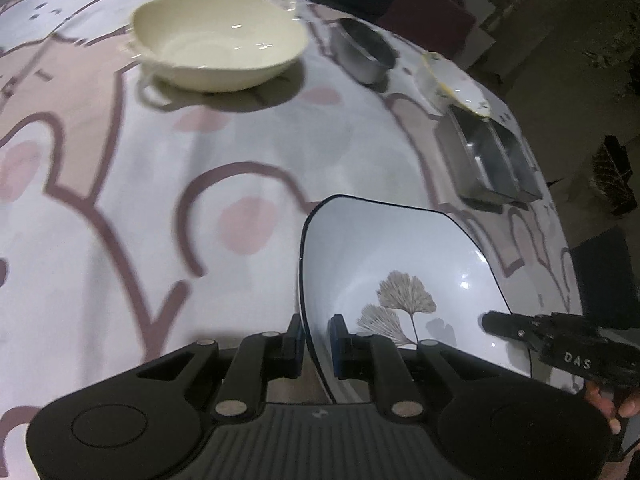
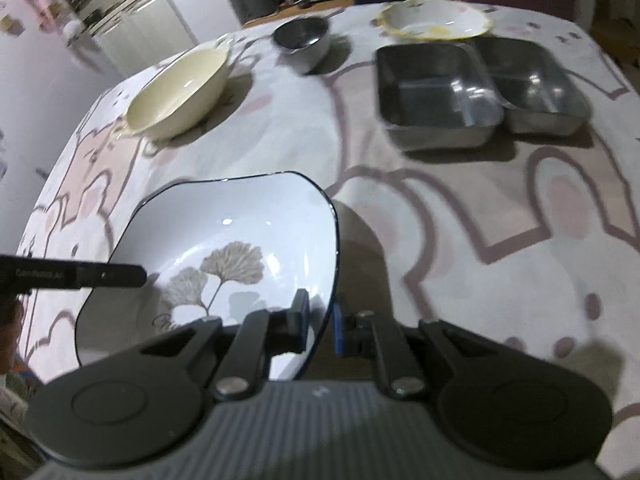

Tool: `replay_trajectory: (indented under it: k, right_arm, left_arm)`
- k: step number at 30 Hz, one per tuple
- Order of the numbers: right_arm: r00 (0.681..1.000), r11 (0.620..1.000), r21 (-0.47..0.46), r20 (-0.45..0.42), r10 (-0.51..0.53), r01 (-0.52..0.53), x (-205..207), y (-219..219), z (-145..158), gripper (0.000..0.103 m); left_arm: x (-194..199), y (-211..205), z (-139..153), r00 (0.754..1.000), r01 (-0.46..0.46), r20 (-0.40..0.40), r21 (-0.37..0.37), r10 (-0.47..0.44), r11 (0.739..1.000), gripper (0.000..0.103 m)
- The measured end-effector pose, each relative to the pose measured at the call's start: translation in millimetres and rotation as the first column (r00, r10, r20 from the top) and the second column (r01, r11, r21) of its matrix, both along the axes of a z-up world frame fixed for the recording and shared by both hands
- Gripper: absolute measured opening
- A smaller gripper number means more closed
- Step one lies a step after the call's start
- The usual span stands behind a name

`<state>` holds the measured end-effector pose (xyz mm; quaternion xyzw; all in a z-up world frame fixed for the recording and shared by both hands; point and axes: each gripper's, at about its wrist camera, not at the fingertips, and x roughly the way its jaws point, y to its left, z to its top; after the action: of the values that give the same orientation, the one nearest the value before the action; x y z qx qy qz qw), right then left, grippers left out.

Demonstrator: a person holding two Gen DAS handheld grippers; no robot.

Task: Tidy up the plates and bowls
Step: 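Lift and carry the white plate with both grippers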

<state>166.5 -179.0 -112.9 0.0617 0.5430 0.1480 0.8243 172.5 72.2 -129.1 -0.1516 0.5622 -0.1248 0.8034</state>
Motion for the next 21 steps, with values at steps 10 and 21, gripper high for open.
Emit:
replay_trajectory:
  k: [10,21]
  right_arm:
    - [0.994,0.994,-0.017,-0.022,0.111,-0.111,10,50,-14,0.015]
    - [0.977,0.977,-0.019,-0.034,0.210,-0.210,25,101,-26,0.016]
  left_arm:
    - [-2,40,-10,0.995,-0.094,-0.025,0.054,0.095,0.994,0.014]
    - [0,71,-10,0.988,-0.143,-0.034,0.120,0.148,0.982,0.018]
